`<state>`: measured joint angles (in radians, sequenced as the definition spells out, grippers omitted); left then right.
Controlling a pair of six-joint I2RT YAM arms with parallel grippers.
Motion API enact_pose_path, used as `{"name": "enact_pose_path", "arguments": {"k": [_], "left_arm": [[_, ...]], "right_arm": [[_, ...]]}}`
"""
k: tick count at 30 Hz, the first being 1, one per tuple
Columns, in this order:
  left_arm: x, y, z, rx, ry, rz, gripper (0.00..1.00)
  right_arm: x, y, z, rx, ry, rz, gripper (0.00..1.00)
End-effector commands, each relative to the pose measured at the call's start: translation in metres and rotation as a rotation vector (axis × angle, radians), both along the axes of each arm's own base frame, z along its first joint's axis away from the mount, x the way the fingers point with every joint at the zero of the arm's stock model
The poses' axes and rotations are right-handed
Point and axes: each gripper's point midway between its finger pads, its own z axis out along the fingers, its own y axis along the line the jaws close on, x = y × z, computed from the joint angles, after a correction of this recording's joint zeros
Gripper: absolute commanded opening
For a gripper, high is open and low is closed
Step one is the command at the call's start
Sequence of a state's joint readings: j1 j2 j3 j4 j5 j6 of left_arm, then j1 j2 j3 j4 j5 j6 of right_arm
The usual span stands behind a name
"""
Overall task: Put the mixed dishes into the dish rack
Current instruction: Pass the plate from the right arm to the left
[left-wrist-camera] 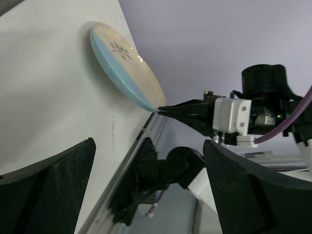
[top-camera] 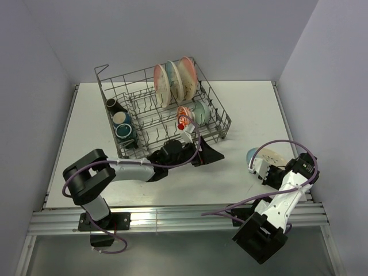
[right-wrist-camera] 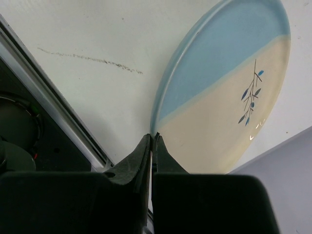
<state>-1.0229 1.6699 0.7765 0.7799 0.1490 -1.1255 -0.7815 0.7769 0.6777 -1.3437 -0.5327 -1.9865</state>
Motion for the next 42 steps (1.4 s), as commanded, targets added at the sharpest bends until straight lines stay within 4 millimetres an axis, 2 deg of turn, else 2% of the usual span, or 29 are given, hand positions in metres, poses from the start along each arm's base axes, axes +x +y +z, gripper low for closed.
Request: {"name": "enact_pose_path", "arguments": {"k": [1, 4, 9, 14, 19, 21, 22, 24, 27, 31, 35, 37, 38, 39, 40, 41, 42], "left_arm": [[0.029, 0.005, 0.081, -0.174, -0.042, 0.053, 0.99], [0.023, 0.005, 0.086, -0.216, 0.023, 0.027, 0.99], [0.011, 0.004, 0.082, -0.265, 0.132, -0.034, 0.99], [0.001, 0.006, 0.081, -0.29, 0.135, -0.086, 0.99], [-0.013, 0.008, 0.098, -0.308, 0.123, -0.163, 0.99], [-0.017, 0.011, 0.111, -0.311, 0.086, -0.175, 0.99], [-0.018, 0.012, 0.107, -0.284, 0.097, -0.175, 0.99], [-0.024, 0.015, 0.117, -0.279, 0.073, -0.198, 0.99], [-0.033, 0.017, 0.119, -0.25, 0.069, -0.246, 0.99], [-0.049, 0.021, 0.115, -0.23, 0.074, -0.316, 0.99], [-0.064, 0.021, 0.099, -0.169, 0.057, -0.383, 0.99], [-0.071, 0.013, 0.087, -0.122, 0.012, -0.395, 0.99], [-0.07, 0.007, 0.088, -0.105, -0.011, -0.389, 0.99], [-0.069, 0.003, 0.074, -0.051, 0.008, -0.375, 0.99], [-0.067, -0.004, 0.069, -0.024, -0.02, -0.331, 0.99], [-0.062, -0.009, 0.071, -0.02, -0.033, -0.303, 0.99], [-0.06, -0.015, 0.066, -0.004, -0.032, -0.277, 0.99]], "right_arm": [[0.027, -0.006, 0.012, -0.109, -0.156, 0.222, 0.0], [0.027, -0.005, 0.011, -0.105, -0.157, 0.22, 0.0], [0.028, -0.006, 0.012, -0.107, -0.162, 0.221, 0.0], [0.028, -0.006, 0.012, -0.106, -0.163, 0.222, 0.0], [0.028, -0.006, 0.012, -0.107, -0.162, 0.218, 0.0], [0.029, -0.006, 0.013, -0.107, -0.166, 0.217, 0.0], [0.029, -0.006, 0.013, -0.105, -0.165, 0.217, 0.0], [0.029, -0.006, 0.013, -0.105, -0.166, 0.219, 0.0], [0.029, -0.005, 0.012, -0.103, -0.168, 0.224, 0.0], [0.03, -0.006, 0.012, -0.101, -0.169, 0.224, 0.0], [0.03, -0.004, 0.014, -0.091, -0.169, 0.224, 0.0], [0.03, -0.002, 0.015, -0.082, -0.173, 0.231, 0.0], [0.03, 0.0, 0.016, -0.079, -0.175, 0.241, 0.0], [0.028, 0.003, 0.016, -0.069, -0.173, 0.25, 0.0], [0.027, 0.005, 0.016, -0.064, -0.176, 0.258, 0.0], [0.027, 0.007, 0.016, -0.068, -0.179, 0.275, 0.0], [0.024, 0.01, 0.015, -0.062, -0.176, 0.283, 0.0]]}}
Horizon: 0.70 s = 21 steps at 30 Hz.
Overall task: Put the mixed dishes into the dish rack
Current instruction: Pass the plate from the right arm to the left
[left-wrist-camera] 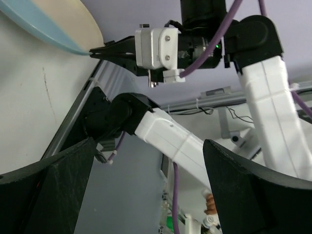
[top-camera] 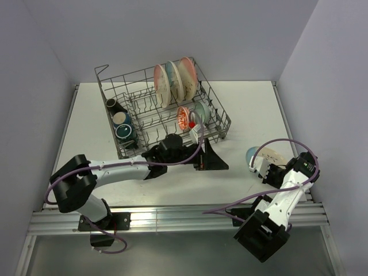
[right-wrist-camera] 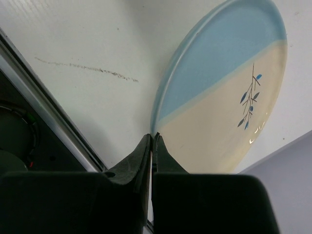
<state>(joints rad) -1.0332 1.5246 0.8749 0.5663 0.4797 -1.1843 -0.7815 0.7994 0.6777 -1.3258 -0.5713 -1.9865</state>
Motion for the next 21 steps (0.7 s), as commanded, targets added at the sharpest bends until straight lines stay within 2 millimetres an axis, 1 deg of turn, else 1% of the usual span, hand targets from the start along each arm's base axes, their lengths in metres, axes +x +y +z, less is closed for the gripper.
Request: {"name": "enact_pose_path", "arguments": {"k": [1, 2, 3, 6, 7, 8, 11, 12, 13, 14, 15, 17, 18, 19, 20, 21], "left_arm": [[0.006, -0.023, -0.002, 0.042, -0.108, 0.072, 0.99], [0.014, -0.03, 0.003, 0.036, -0.109, 0.122, 0.99], [0.011, -0.038, -0.009, 0.063, -0.097, 0.123, 0.99], [0.017, -0.059, -0.019, 0.087, -0.066, 0.176, 0.99], [0.013, -0.064, -0.023, 0.101, -0.034, 0.185, 0.99], [0.017, -0.069, -0.034, 0.119, -0.014, 0.217, 0.99], [0.016, -0.074, -0.051, 0.135, 0.08, 0.264, 0.99], [0.02, -0.076, -0.063, 0.154, 0.099, 0.296, 0.99], [0.019, -0.079, -0.066, 0.156, 0.128, 0.307, 0.99], [0.021, -0.083, -0.065, 0.148, 0.14, 0.309, 0.99], [0.026, -0.085, -0.074, 0.166, 0.145, 0.345, 0.99], [0.033, -0.095, -0.073, 0.161, 0.168, 0.371, 0.99], [0.035, -0.096, -0.082, 0.191, 0.186, 0.386, 0.99], [0.04, -0.102, -0.076, 0.176, 0.213, 0.401, 0.99], [0.042, -0.105, -0.087, 0.195, 0.234, 0.414, 0.99], [0.043, -0.107, -0.092, 0.211, 0.255, 0.425, 0.99]], "right_arm": [[0.016, 0.01, 0.014, -0.09, -0.159, 0.283, 0.0], [0.015, 0.011, 0.015, -0.097, -0.165, 0.294, 0.0], [0.013, 0.014, 0.014, -0.092, -0.164, 0.298, 0.0], [0.012, 0.017, 0.016, -0.09, -0.172, 0.305, 0.0], [0.012, 0.018, 0.016, -0.089, -0.173, 0.311, 0.0], [0.012, 0.018, 0.016, -0.087, -0.174, 0.312, 0.0], [0.01, 0.019, 0.017, -0.086, -0.167, 0.313, 0.0], [0.009, 0.019, 0.016, -0.085, -0.161, 0.313, 0.0], [0.009, 0.019, 0.016, -0.087, -0.161, 0.314, 0.0], [0.009, 0.019, 0.016, -0.089, -0.16, 0.315, 0.0], [0.008, 0.019, 0.015, -0.091, -0.157, 0.314, 0.0], [0.007, 0.019, 0.015, -0.095, -0.157, 0.322, 0.0], [0.007, 0.019, 0.015, -0.094, -0.156, 0.319, 0.0], [0.007, 0.019, 0.016, -0.098, -0.157, 0.322, 0.0], [0.007, 0.019, 0.016, -0.099, -0.156, 0.325, 0.0], [0.006, 0.019, 0.017, -0.099, -0.154, 0.323, 0.0]]}}
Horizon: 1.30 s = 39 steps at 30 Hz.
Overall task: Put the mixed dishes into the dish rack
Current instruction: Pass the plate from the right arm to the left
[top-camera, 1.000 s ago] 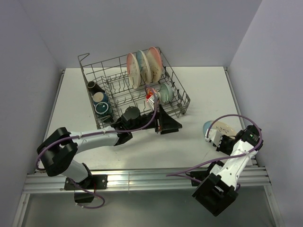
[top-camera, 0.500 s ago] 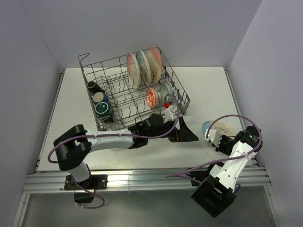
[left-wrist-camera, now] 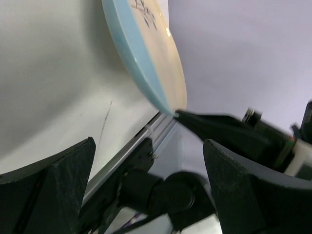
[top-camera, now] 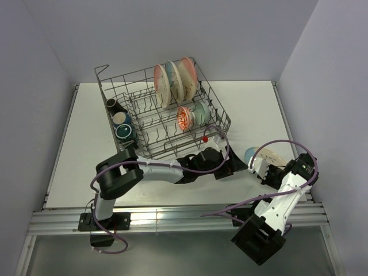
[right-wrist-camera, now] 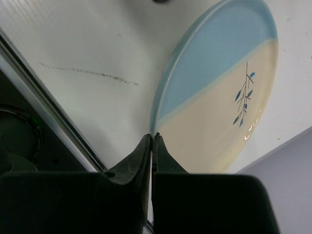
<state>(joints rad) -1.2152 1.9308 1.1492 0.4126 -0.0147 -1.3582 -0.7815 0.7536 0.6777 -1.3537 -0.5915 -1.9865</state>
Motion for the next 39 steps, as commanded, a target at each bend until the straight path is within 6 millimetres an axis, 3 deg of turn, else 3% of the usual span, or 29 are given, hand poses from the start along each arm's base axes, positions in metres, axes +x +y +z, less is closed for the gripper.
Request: {"name": "enact_pose_path", "arguments": {"k": [1, 7, 8, 12, 17, 22, 31, 33, 35, 39], "left_arm": [[0.017, -0.018, 0.019, -0.063, 0.071, 0.104, 0.99], [0.025, -0.039, 0.01, -0.096, 0.141, 0.115, 0.99], [0.022, -0.042, 0.0, -0.083, 0.163, 0.102, 0.99], [0.022, -0.048, -0.011, -0.099, 0.209, 0.089, 0.99], [0.025, -0.059, -0.016, -0.148, 0.245, 0.085, 0.99], [0.037, -0.071, -0.002, -0.226, 0.236, 0.083, 0.97], [0.051, -0.088, -0.001, -0.309, 0.275, 0.083, 0.72], [0.052, -0.091, -0.003, -0.327, 0.283, 0.078, 0.62], [0.052, -0.094, 0.002, -0.367, 0.293, 0.072, 0.42], [0.057, -0.09, 0.005, -0.41, 0.317, 0.072, 0.19]], "right_arm": [[0.008, 0.012, 0.012, -0.108, -0.126, 0.321, 0.0], [0.006, 0.012, 0.014, -0.116, -0.122, 0.328, 0.0], [0.007, 0.012, 0.014, -0.118, -0.126, 0.328, 0.0], [0.008, 0.013, 0.018, -0.12, -0.139, 0.32, 0.0], [0.007, 0.013, 0.019, -0.127, -0.142, 0.308, 0.0], [0.006, 0.016, 0.016, -0.131, -0.147, 0.322, 0.0], [0.006, 0.017, 0.015, -0.118, -0.145, 0.322, 0.0], [0.005, 0.018, 0.013, -0.116, -0.143, 0.324, 0.0], [0.005, 0.019, 0.012, -0.114, -0.142, 0.328, 0.0], [0.005, 0.019, 0.012, -0.112, -0.14, 0.328, 0.0]]}}
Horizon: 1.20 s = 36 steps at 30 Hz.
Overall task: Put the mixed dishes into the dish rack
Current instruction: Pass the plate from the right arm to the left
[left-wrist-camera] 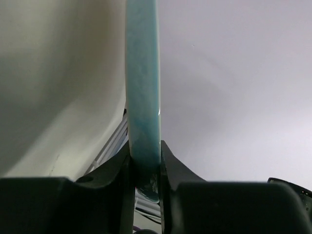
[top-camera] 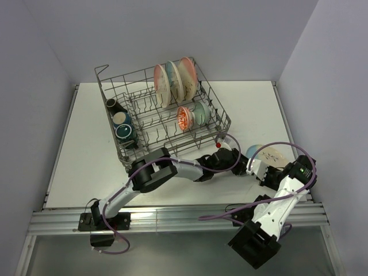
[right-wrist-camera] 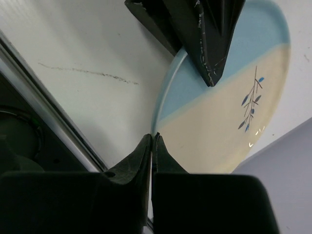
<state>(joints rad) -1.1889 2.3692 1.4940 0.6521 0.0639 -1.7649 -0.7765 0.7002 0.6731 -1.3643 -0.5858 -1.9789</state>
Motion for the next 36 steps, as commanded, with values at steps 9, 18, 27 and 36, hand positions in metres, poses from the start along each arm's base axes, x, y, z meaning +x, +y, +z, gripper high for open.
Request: {"name": "enact_pose_path", "arguments": {"k": [9, 18, 27, 36], "left_arm": [[0.032, 0.011, 0.05, -0.221, -0.077, 0.015, 0.0], [0.039, 0.011, 0.066, -0.274, -0.142, -0.026, 0.0], [0.037, -0.001, 0.079, -0.259, -0.226, -0.109, 0.0], [0.027, -0.006, 0.118, -0.316, -0.328, -0.145, 0.0]], "right_arm": [[0.011, 0.015, 0.018, -0.09, -0.132, 0.306, 0.31], [0.021, 0.007, 0.05, -0.093, -0.176, 0.2, 0.57], [0.056, -0.006, 0.14, 0.057, -0.388, -0.175, 0.57], [0.06, 0.006, 0.198, 0.193, -0.507, -0.311, 0.57]]}}
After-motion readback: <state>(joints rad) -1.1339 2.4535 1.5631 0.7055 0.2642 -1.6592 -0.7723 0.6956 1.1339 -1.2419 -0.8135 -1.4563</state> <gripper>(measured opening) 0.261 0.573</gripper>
